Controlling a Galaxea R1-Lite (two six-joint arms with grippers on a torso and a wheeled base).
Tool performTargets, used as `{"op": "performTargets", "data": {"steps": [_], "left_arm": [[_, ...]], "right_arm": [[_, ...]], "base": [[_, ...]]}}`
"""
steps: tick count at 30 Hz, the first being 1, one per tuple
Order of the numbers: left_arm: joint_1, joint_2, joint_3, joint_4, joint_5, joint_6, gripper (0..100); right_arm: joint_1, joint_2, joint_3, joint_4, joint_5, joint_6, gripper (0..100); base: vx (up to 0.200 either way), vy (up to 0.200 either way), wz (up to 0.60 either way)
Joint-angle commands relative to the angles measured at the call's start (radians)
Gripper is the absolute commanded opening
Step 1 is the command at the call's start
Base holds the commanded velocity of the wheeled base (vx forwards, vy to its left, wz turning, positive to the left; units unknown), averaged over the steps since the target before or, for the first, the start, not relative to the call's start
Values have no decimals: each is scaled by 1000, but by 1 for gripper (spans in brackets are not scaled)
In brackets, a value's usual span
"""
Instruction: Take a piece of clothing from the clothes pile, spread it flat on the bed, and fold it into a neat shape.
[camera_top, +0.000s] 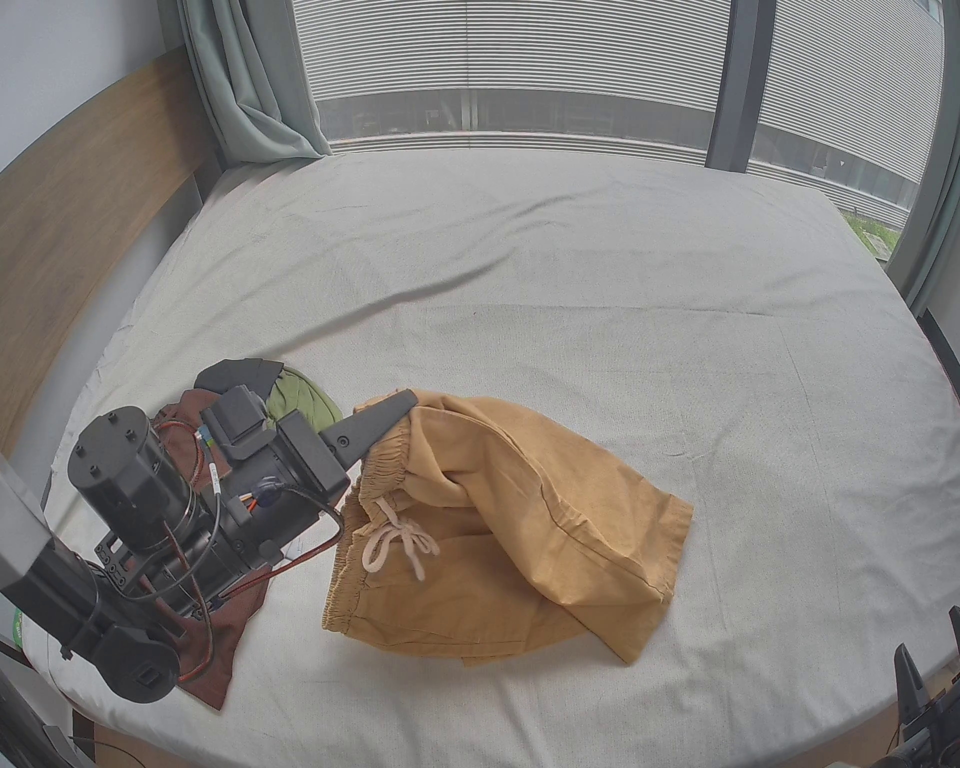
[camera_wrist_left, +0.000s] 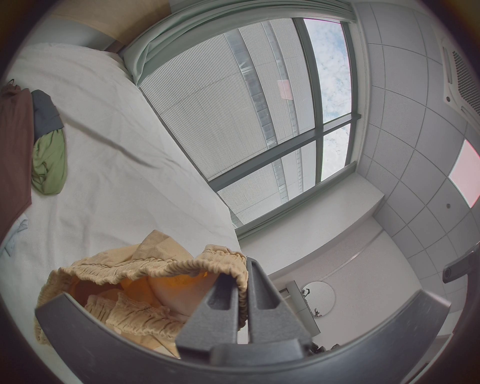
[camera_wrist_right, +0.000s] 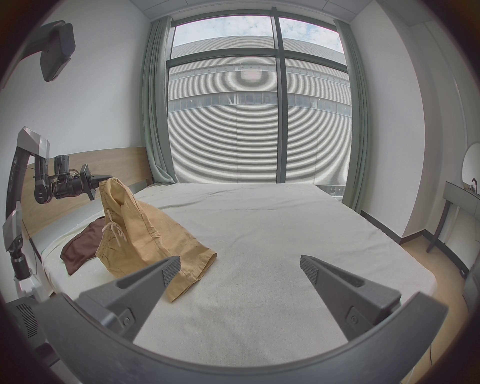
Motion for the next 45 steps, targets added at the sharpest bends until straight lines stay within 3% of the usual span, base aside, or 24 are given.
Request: {"op": "performTargets", "data": {"steps": [1, 17, 23, 30, 45], "left_arm": [[21, 17, 24, 0, 2, 3, 0], [168, 41, 82, -1, 2, 34, 0], [179, 92, 114, 0, -3, 74, 0], [238, 181, 119, -3, -35, 238, 0], [268, 192, 125, -3, -32, 237, 0]], "right_arm": [[1, -16, 18, 0, 1, -1, 100], [2, -16, 18, 0, 1, -3, 100], [2, -16, 18, 0, 3, -6, 100], [2, -16, 18, 0, 3, -6, 100], [2, -16, 18, 0, 5, -8, 100]], "base": [[0, 0, 0], [0, 0, 0], [0, 0, 0], [0, 0, 0], [0, 0, 0]]}}
